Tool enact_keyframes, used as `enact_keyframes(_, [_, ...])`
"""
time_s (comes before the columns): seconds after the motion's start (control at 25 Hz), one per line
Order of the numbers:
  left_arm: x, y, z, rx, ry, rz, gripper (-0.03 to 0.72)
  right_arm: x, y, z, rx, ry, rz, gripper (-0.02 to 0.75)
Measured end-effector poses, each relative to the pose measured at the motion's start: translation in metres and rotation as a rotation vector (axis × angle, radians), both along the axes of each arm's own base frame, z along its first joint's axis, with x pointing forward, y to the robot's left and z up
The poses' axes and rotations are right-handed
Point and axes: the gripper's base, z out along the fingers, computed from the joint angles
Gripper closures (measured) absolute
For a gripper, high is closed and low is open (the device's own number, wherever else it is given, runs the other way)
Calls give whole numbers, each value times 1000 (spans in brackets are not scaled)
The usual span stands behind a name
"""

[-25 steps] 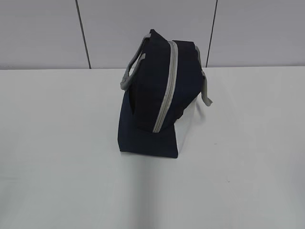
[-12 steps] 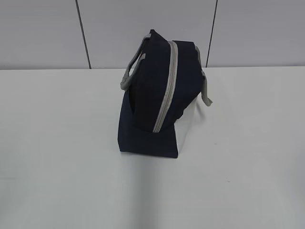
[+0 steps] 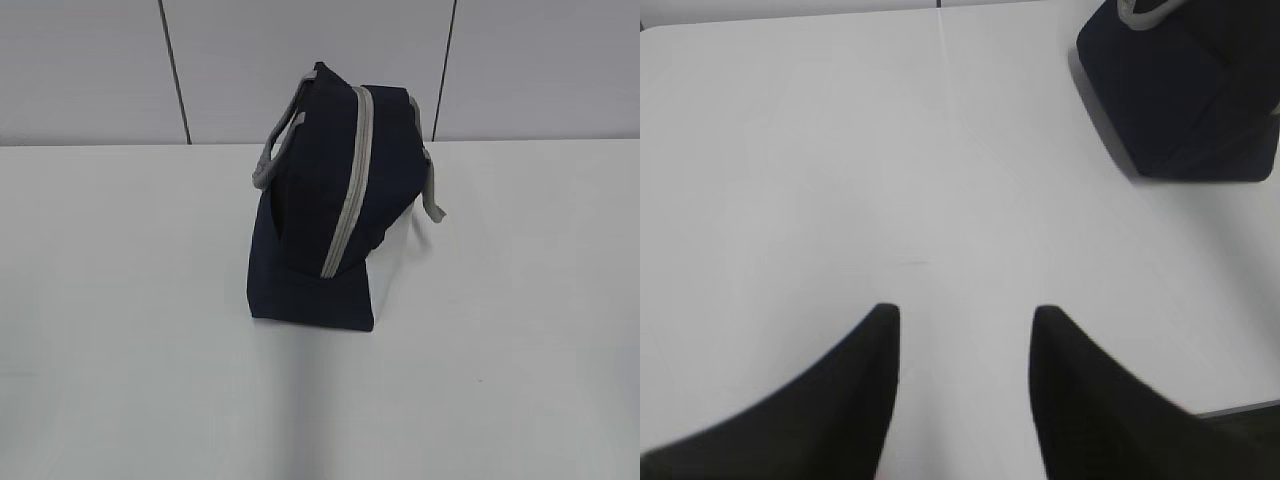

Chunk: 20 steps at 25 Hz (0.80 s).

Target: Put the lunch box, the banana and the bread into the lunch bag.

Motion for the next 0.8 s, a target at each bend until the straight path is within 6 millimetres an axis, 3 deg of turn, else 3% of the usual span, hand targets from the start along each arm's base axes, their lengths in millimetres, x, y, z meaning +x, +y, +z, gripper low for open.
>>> enact_keyframes(0.8, [0, 0, 0, 0, 0, 0, 449, 0, 0, 0, 0, -1, 0, 215])
